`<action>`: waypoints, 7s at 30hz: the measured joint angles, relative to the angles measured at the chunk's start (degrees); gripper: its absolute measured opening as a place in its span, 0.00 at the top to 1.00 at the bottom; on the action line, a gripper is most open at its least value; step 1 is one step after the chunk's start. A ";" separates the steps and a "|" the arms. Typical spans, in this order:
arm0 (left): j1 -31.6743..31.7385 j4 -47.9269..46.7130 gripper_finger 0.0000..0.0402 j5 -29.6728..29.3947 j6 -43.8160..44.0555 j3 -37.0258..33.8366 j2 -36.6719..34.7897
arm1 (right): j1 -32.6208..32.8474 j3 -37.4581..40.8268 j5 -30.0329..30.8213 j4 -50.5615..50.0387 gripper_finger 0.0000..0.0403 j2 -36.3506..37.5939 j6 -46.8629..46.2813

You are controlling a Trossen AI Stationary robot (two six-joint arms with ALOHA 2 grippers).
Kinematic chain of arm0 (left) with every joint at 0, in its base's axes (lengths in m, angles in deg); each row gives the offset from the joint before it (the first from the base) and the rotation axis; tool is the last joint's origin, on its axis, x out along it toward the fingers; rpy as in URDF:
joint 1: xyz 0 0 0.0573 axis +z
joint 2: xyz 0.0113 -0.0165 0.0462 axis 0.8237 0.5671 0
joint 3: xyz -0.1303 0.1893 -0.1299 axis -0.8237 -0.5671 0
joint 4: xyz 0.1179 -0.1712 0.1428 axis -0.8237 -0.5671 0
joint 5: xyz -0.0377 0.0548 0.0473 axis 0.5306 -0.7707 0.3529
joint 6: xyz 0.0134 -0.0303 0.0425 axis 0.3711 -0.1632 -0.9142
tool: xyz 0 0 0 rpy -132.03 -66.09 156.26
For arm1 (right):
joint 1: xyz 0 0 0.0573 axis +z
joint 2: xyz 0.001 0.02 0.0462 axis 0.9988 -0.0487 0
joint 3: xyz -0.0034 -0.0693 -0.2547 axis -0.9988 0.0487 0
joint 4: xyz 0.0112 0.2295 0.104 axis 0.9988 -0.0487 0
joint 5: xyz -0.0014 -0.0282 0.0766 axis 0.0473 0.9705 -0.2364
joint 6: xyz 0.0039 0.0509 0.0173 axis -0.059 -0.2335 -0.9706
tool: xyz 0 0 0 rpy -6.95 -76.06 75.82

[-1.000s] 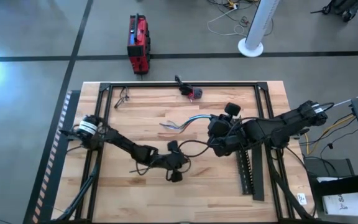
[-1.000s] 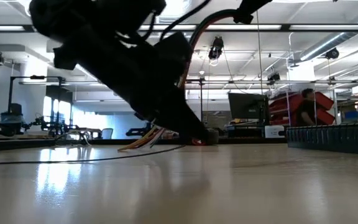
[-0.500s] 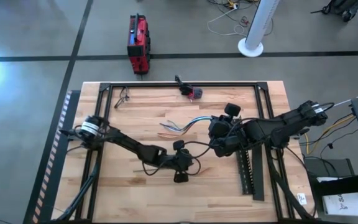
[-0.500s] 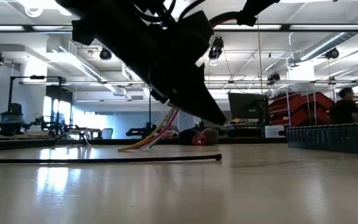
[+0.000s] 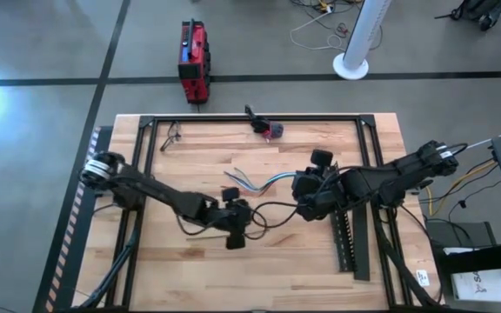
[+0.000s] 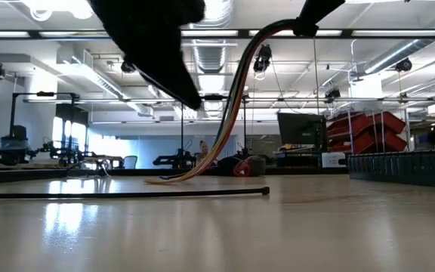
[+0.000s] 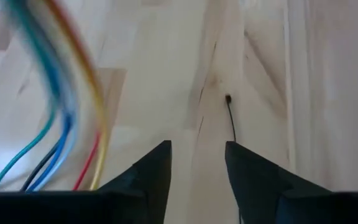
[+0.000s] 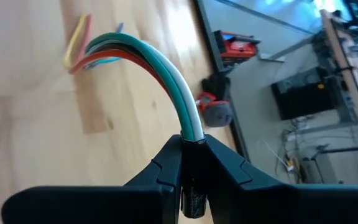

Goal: Ziptie cables
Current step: Close the cables together using a zip tie

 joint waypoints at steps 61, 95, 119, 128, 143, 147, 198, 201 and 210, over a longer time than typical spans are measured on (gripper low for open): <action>7.65 27.35 0.99 -2.55 -22.42 -23.67 -23.48 | -0.46 -7.00 -6.69 2.50 0.92 8.36 22.95; -3.82 27.97 1.00 -6.78 -8.77 -0.36 18.94 | 6.73 4.60 5.50 4.57 0.93 9.65 -4.57; -4.29 27.33 1.00 -4.89 -6.05 -2.46 19.45 | 6.73 4.95 5.17 4.26 0.93 9.44 -4.88; -4.87 23.14 1.00 -4.91 -6.31 -2.44 15.71 | 6.73 5.27 4.57 4.99 0.93 9.44 -4.93; -12.35 -3.33 1.00 -11.13 1.78 -6.67 -11.01 | 6.71 6.26 1.66 28.25 0.93 9.44 10.63; -15.19 -5.64 1.00 -18.26 3.66 -9.21 -18.54 | 6.73 5.92 -5.90 37.34 0.93 9.44 17.27; -17.52 23.76 1.00 -1.97 -7.89 -10.31 -2.61 | 5.79 -6.59 -16.85 40.05 0.93 -6.73 20.23; -17.57 23.82 1.00 -2.94 -8.37 -10.33 -3.58 | 5.79 -6.59 -16.68 40.22 0.93 -6.73 20.23; -19.82 25.13 1.00 -3.10 -10.47 -9.42 -5.53 | 5.63 -6.59 -12.90 40.35 0.93 -6.73 22.02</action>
